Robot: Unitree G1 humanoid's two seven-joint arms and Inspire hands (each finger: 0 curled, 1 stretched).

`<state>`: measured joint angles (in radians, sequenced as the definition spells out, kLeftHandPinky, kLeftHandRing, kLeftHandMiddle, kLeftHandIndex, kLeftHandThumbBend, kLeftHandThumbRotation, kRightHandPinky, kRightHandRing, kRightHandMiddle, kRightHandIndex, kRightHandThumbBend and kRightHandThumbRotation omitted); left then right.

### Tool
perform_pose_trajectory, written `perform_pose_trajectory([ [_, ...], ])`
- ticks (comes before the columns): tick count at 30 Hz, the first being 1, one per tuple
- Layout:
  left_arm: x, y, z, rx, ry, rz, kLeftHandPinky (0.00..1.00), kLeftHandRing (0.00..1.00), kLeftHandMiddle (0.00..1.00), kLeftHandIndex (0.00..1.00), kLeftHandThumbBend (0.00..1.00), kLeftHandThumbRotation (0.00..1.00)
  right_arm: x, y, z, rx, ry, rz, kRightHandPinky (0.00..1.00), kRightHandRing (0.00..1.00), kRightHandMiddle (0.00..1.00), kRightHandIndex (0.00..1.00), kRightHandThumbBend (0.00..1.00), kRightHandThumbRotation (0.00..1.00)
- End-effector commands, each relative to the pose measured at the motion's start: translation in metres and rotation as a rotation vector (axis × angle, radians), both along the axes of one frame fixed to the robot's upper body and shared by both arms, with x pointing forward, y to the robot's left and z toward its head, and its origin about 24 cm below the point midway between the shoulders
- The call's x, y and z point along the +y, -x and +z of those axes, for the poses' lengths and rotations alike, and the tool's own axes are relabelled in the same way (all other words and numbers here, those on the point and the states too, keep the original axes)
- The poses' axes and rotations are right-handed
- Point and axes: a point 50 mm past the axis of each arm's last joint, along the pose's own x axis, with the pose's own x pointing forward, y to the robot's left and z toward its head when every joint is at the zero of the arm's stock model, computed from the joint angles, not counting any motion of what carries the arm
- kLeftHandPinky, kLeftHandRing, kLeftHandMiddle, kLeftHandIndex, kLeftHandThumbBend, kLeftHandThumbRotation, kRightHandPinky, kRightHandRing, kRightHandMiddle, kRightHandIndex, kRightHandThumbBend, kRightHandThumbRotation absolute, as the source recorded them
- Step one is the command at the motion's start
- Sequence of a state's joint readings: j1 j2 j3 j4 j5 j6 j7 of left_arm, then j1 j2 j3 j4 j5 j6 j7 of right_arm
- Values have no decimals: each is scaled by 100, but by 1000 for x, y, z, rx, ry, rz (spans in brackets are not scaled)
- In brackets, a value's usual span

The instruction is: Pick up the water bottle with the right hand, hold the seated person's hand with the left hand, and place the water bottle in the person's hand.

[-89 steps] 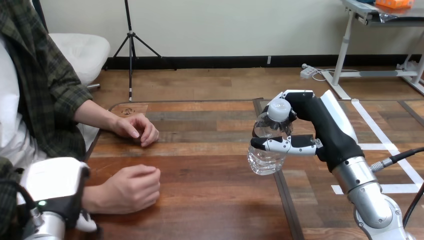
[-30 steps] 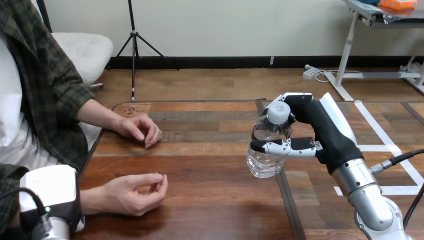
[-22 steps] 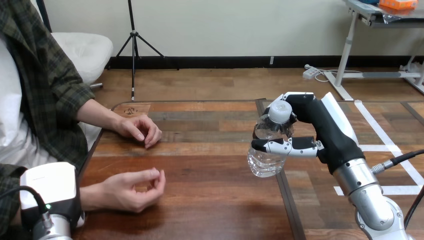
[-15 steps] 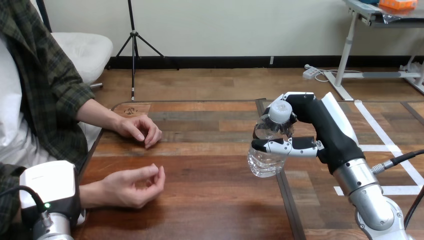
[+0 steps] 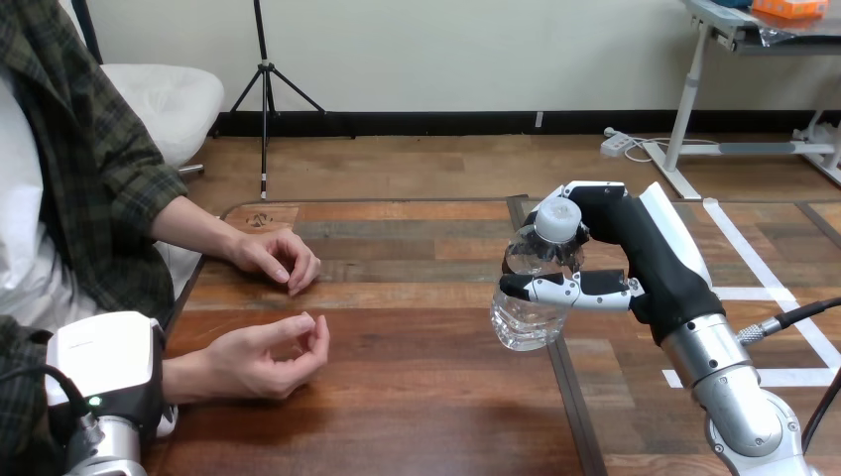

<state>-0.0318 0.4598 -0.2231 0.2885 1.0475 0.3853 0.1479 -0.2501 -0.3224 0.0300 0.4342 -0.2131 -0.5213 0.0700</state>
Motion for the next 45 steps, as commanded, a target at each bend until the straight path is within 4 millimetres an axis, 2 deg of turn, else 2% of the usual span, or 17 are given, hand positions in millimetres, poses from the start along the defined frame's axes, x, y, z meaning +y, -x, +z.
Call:
perform_pose_trajectory([
  [1, -7, 1, -14, 63, 31, -36, 59, 63, 68, 68, 81, 0, 0, -8, 31, -134, -10, 9, 39, 43, 46, 42, 67, 0],
  [22, -24, -2, -22, 34, 121, -127, 56, 59, 62, 62, 82, 0, -4, -7, 34, -138, -9, 10, 39, 43, 46, 42, 68, 0],
  [45, -36, 0, -25, -186, 257, -227, 46, 49, 54, 57, 80, 0, -2, -9, 39, -149, -5, 17, 39, 43, 46, 42, 68, 0],
])
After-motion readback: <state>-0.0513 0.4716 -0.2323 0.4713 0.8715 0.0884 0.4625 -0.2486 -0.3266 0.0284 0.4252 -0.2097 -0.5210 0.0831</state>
